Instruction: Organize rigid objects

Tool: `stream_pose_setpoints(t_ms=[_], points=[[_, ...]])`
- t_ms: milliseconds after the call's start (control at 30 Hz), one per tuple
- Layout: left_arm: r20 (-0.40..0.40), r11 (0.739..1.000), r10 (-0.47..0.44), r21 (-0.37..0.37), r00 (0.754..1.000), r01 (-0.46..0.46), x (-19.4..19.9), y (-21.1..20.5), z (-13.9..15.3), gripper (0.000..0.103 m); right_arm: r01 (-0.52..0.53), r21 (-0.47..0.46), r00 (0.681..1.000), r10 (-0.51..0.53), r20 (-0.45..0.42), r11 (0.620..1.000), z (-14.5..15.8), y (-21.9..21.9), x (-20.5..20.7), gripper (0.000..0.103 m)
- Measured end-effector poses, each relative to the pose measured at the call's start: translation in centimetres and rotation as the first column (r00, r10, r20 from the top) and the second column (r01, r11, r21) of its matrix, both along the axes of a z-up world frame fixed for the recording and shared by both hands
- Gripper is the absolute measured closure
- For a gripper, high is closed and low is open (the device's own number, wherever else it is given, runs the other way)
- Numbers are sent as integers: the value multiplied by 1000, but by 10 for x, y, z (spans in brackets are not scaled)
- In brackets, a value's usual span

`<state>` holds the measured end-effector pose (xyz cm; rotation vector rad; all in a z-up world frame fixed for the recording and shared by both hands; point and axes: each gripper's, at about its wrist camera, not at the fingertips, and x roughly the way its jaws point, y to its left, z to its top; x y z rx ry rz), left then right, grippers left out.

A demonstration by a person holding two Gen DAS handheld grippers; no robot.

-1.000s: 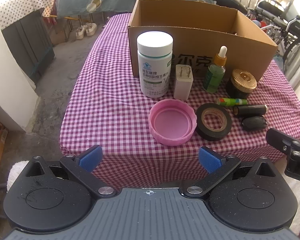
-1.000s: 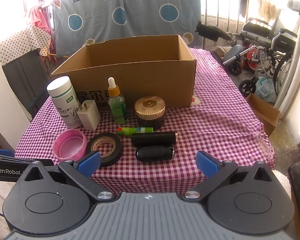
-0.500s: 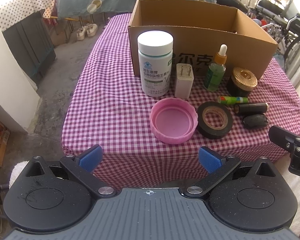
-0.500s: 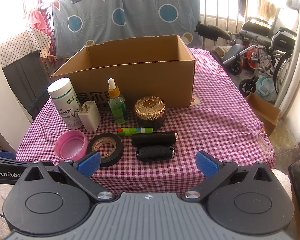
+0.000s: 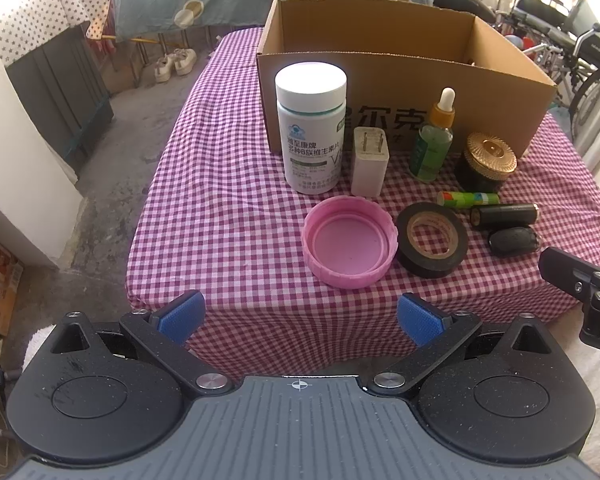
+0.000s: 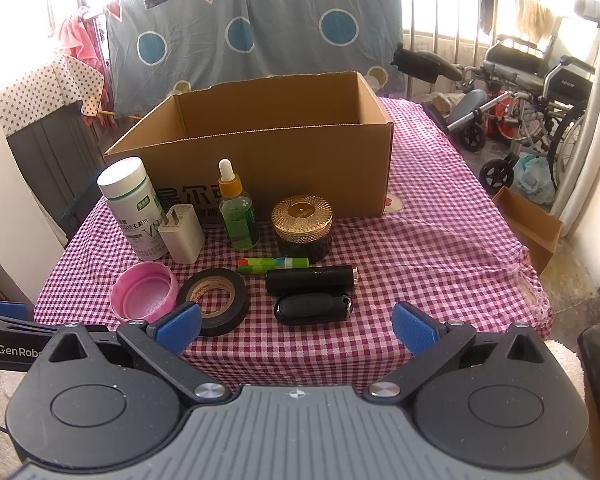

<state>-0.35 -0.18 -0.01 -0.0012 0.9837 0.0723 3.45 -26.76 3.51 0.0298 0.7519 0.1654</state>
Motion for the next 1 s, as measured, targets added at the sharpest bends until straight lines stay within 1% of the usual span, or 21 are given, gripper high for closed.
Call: stream_pose_setpoints(t_ms=[1000], points=[[-11, 1000, -5, 17, 1000, 5, 5, 0, -4, 0, 3, 14, 1000, -3, -20, 1000, -7, -1, 7, 0]])
